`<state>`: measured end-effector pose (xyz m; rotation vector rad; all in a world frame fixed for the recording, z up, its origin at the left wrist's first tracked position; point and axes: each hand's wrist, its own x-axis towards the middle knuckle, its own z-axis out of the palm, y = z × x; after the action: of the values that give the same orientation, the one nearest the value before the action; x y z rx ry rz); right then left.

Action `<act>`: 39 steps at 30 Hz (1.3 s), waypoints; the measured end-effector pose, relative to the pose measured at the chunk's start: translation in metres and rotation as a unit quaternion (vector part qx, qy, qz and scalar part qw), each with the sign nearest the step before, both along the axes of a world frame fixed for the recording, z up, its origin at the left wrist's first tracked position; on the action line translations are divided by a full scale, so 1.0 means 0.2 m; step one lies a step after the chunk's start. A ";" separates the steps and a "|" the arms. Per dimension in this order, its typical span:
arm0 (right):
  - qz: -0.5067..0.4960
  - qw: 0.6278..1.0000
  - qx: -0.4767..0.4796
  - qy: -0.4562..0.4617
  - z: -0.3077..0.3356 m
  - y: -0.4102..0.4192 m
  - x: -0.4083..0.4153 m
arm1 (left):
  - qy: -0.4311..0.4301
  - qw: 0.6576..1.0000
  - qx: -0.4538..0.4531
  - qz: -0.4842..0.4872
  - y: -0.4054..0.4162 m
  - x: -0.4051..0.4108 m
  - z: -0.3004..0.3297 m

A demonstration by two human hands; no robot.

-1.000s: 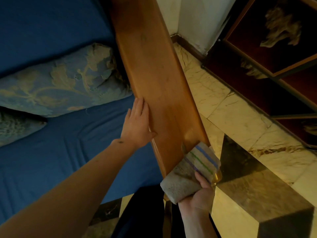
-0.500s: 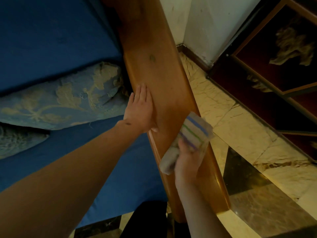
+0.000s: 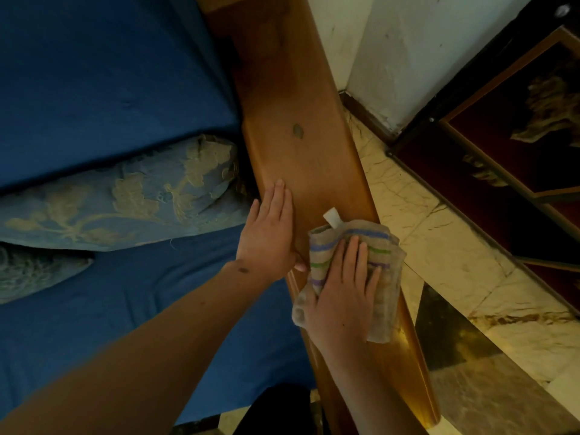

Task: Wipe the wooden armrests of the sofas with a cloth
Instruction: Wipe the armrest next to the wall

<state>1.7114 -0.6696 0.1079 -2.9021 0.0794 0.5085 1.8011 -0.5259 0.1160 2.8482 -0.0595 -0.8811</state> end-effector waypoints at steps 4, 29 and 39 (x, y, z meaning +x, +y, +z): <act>-0.033 0.998 0.012 -0.060 -0.06 0.02 0.04 | -0.007 1.000 -0.030 -0.004 0.04 -0.01 -0.02; 0.041 0.983 -0.011 -0.177 -0.19 0.47 1.29 | 0.027 0.998 -0.002 0.057 0.26 0.40 0.00; 0.098 0.978 0.024 -0.182 -0.20 0.59 1.59 | 0.017 0.996 0.000 0.084 0.25 0.40 0.01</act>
<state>2.0301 -0.5518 0.0688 -2.9170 -0.2706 -0.0001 1.8806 -0.4763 0.1189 2.7866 0.1797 -0.8926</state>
